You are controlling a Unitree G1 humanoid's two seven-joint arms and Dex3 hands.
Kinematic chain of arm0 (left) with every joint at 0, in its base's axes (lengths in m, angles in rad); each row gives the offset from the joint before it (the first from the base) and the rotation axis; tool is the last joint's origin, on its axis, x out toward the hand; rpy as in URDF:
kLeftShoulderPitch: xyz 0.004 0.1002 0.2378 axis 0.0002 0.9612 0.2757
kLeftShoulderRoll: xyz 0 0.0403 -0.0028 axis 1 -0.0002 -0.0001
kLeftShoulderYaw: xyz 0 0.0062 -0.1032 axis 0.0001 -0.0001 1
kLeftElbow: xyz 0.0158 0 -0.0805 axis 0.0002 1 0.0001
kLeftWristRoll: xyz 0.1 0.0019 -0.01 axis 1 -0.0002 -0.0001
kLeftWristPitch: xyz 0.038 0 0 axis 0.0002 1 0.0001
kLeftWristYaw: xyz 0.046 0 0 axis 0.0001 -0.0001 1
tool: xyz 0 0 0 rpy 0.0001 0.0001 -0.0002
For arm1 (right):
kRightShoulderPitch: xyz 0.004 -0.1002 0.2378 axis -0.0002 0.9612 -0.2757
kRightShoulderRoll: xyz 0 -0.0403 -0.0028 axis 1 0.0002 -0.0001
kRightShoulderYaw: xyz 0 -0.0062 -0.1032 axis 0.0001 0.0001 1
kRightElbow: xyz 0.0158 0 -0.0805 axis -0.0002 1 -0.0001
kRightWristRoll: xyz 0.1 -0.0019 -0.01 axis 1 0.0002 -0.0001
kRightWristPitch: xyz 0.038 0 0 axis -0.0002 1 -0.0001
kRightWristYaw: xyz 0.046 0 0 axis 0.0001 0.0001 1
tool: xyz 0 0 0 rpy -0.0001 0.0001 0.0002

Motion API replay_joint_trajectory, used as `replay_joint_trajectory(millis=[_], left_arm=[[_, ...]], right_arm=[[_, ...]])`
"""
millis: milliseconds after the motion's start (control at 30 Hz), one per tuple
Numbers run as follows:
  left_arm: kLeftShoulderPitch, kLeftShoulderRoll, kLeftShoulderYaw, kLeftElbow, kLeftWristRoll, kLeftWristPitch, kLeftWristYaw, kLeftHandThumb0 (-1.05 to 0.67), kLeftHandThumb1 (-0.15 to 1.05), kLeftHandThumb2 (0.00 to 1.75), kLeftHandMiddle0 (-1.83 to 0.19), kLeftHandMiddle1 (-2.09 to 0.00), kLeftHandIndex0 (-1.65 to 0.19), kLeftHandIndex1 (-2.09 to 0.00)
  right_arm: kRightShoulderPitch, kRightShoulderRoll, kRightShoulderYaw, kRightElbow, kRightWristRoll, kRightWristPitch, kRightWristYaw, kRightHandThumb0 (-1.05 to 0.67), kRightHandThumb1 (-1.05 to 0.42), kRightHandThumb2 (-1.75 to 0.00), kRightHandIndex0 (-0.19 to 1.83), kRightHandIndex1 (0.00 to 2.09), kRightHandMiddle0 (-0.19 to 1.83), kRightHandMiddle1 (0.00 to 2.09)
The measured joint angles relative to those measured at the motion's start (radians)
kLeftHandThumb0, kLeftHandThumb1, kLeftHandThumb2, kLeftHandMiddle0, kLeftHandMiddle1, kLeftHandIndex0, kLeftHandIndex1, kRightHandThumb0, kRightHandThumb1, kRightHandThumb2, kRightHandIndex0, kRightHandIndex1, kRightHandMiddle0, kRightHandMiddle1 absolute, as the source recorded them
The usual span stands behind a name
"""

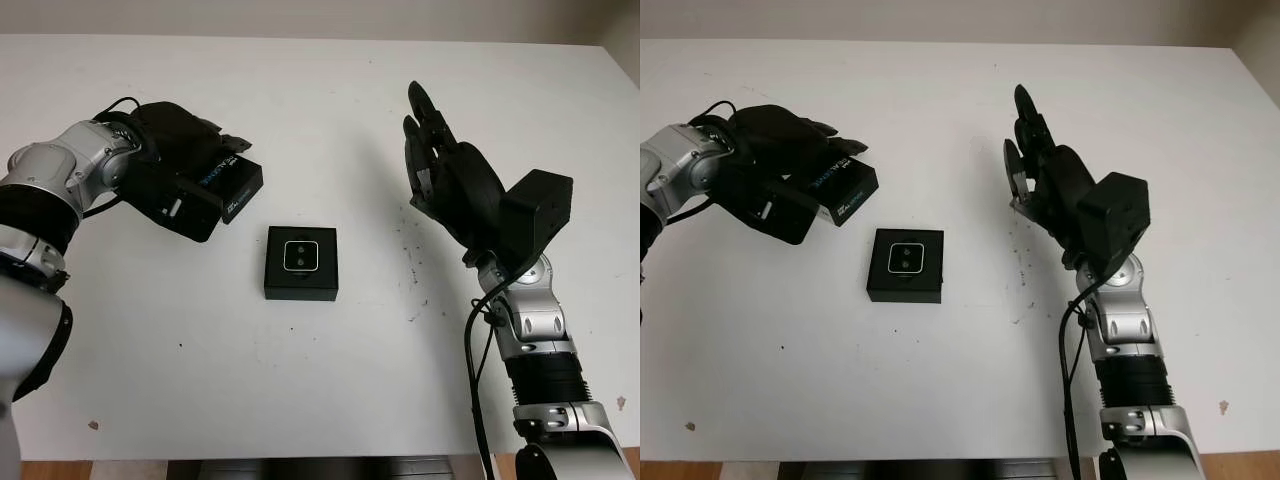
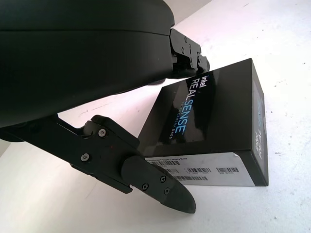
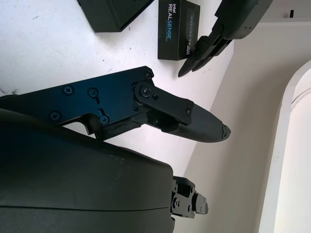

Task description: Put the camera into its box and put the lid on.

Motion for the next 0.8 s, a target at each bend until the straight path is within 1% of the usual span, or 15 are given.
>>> replay_joint_trajectory(millis=[100, 133, 167, 200, 233, 267, 300, 333, 433, 467, 533, 633, 667, 800], left_arm=[[0.000, 0.000, -0.001, 0.003, -0.005, -0.010, 0.015, -0.26, 0.89, 0.07, -0.44, -0.18, -0.40, -0.22], [0.001, 0.000, 0.001, 0.007, -0.016, -0.021, 0.020, -0.24, 0.90, 0.06, -0.46, -0.26, -0.43, -0.26], [0.002, 0.000, 0.007, 0.015, -0.032, -0.036, 0.026, -0.23, 0.91, 0.06, -0.41, -0.46, -0.43, -0.35], [0.004, 0.000, 0.014, 0.023, -0.052, -0.050, 0.032, -0.21, 0.92, 0.06, -0.34, -0.75, -0.41, -0.47], [0.006, 0.000, 0.023, 0.033, -0.070, -0.062, 0.037, -0.19, 0.94, 0.06, -0.29, -1.06, -0.37, -0.72], [0.008, 0.000, 0.032, 0.044, -0.092, -0.070, 0.038, -0.17, 0.96, 0.06, -0.28, -1.18, -0.33, -0.86], [0.010, -0.001, 0.041, 0.054, -0.114, -0.077, 0.035, -0.15, 0.97, 0.06, -0.29, -1.18, -0.32, -0.96], [0.013, -0.003, 0.053, 0.064, -0.138, -0.085, 0.031, -0.14, 0.97, 0.05, -0.31, -1.23, -0.34, -1.05], [0.025, -0.008, 0.087, 0.083, -0.205, -0.097, 0.011, -0.15, 0.98, 0.05, -0.27, -1.41, -0.37, -1.18], [0.029, -0.012, 0.098, 0.085, -0.226, -0.095, 0.002, -0.15, 0.97, 0.05, -0.27, -1.42, -0.37, -1.20], [0.035, -0.016, 0.118, 0.091, -0.260, -0.080, -0.020, -0.17, 0.97, 0.05, -0.32, -1.31, -0.36, -1.23], [0.047, -0.026, 0.155, 0.091, -0.318, -0.043, -0.063, -0.16, 0.97, 0.05, -0.40, -1.23, -0.38, -1.25], [0.053, -0.030, 0.172, 0.089, -0.346, -0.026, -0.084, -0.16, 0.96, 0.05, -0.42, -1.23, -0.38, -1.24], [0.077, -0.047, 0.234, 0.062, -0.437, 0.046, -0.138, -0.15, 0.94, 0.05, -0.44, -1.34, -0.40, -1.23]], right_arm=[[0.004, 0.000, 0.000, 0.000, -0.003, -0.020, 0.001, -0.61, -1.05, -0.75, -0.14, 0.06, -0.14, 0.06], [0.004, 0.000, 0.001, 0.000, -0.005, -0.024, 0.001, -0.61, -1.05, -0.75, -0.14, 0.06, -0.14, 0.06], [0.005, 0.000, 0.001, 0.000, -0.006, -0.025, 0.001, -0.61, -1.05, -0.75, -0.14, 0.06, -0.13, 0.06], [0.005, 0.001, 0.002, 0.000, -0.007, -0.025, 0.000, -0.61, -1.05, -0.75, -0.14, 0.06, -0.13, 0.06], [0.006, 0.001, 0.002, 0.000, -0.010, -0.025, -0.002, -0.61, -1.05, -0.74, -0.13, 0.06, -0.12, 0.06], [0.006, 0.001, 0.003, 0.000, -0.015, -0.025, -0.005, -0.61, -1.05, -0.74, -0.12, 0.06, -0.12, 0.07], [0.006, 0.002, 0.005, 0.000, -0.018, -0.025, -0.008, -0.61, -1.05, -0.74, -0.12, 0.07, -0.12, 0.07], [0.007, 0.002, 0.006, 0.000, -0.021, -0.025, -0.010, -0.62, -1.05, -0.74, -0.12, 0.07, -0.12, 0.07], [0.011, 0.002, 0.008, 0.000, -0.026, -0.025, -0.009, -0.63, -1.05, -0.73, -0.13, 0.06, -0.12, 0.06], [0.012, 0.002, 0.008, 0.000, -0.026, -0.025, -0.007, -0.63, -1.05, -0.73, -0.13, 0.06, -0.13, 0.06], [0.013, 0.002, 0.008, 0.000, -0.024, -0.024, -0.006, -0.62, -1.05, -0.73, -0.13, 0.06, -0.13, 0.06], [0.016, 0.002, 0.008, 0.000, -0.024, -0.023, -0.006, -0.62, -1.05, -0.72, -0.12, 0.06, -0.12, 0.06], [0.018, 0.002, 0.008, 0.000, -0.023, -0.023, -0.004, -0.62, -1.05, -0.71, -0.13, 0.06, -0.13, 0.06], [0.025, 0.007, 0.008, -0.001, -0.007, -0.014, 0.003, -0.62, -1.05, -0.69, -0.15, 0.05, -0.14, 0.05]])
